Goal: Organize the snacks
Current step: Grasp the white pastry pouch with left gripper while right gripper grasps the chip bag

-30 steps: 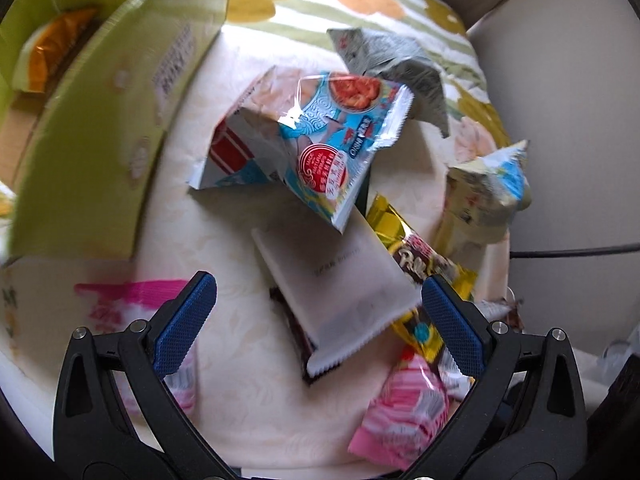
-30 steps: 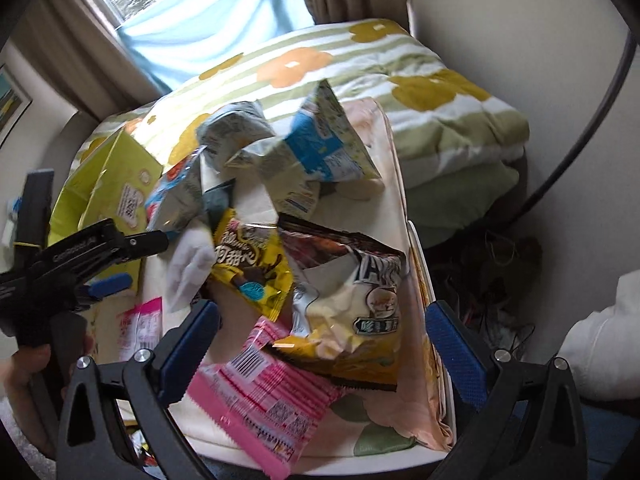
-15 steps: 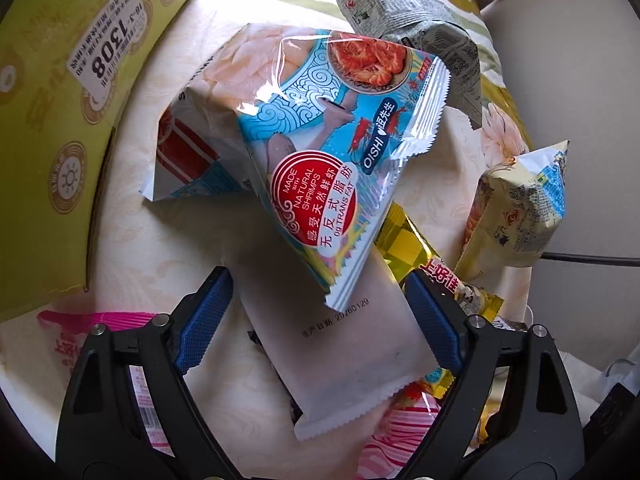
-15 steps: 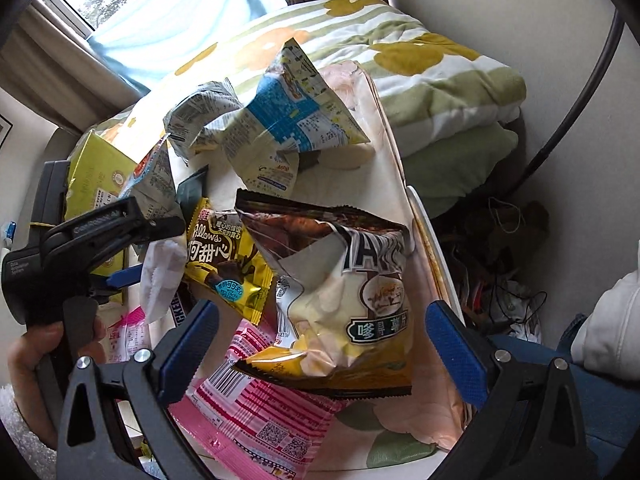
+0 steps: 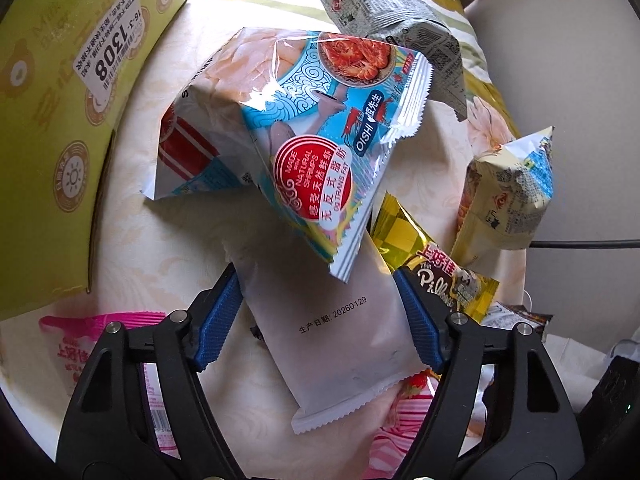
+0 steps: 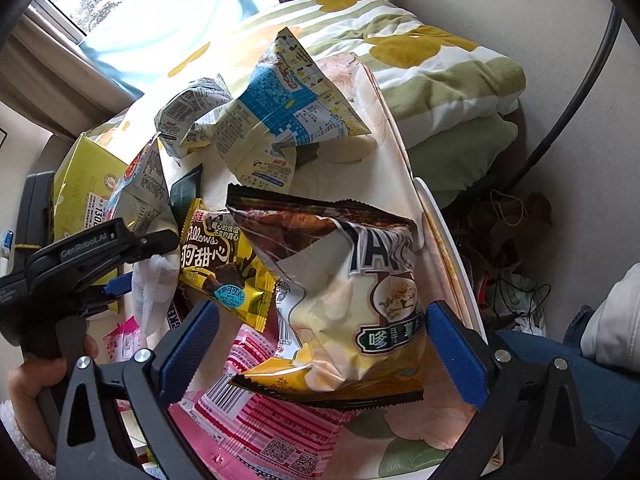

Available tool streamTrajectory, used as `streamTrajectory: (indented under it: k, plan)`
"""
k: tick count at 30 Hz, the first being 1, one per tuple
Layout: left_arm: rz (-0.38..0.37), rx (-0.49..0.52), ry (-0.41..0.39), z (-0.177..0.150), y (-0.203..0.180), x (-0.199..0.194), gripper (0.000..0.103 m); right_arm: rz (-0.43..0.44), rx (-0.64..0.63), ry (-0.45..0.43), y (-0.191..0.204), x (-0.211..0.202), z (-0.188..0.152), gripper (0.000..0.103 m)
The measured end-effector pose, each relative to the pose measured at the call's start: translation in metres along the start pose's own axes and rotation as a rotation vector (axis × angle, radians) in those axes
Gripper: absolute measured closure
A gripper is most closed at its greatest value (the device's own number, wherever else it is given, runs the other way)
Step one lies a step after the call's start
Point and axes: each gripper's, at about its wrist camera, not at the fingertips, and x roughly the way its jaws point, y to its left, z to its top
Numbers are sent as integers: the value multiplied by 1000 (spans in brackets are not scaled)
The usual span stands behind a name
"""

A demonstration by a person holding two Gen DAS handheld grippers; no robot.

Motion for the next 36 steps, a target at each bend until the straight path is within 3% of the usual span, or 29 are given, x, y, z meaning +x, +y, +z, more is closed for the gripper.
streamTrajectory:
  k: [4, 7, 10, 12, 15, 29, 36]
  plan:
    - [-16, -2, 2, -10, 4, -11, 31, -20, -4, -1, -1, 3, 1, 5]
    - [-18, 7, -1, -20, 4, -18, 31, -19, 6, 14, -5, 8, 1, 16]
    - [-25, 10, -3, -28, 4, -24, 31, -3, 21, 15, -8, 9, 1, 20]
    - [-28, 9, -7, -35, 4, -28, 31, -8, 8, 19, -7, 10, 0, 41]
    - [-34, 9, -22, -44, 2, -39, 31, 23, 4, 11, -5, 9, -1, 48]
    - [-41, 20, -131, -78, -6, -92, 31, 94, -71, -90, 9, -33, -8, 50]
    - [-49, 35, -236, -101, -10, -140, 31, 131, -168, -158, 30, -67, -13, 50]
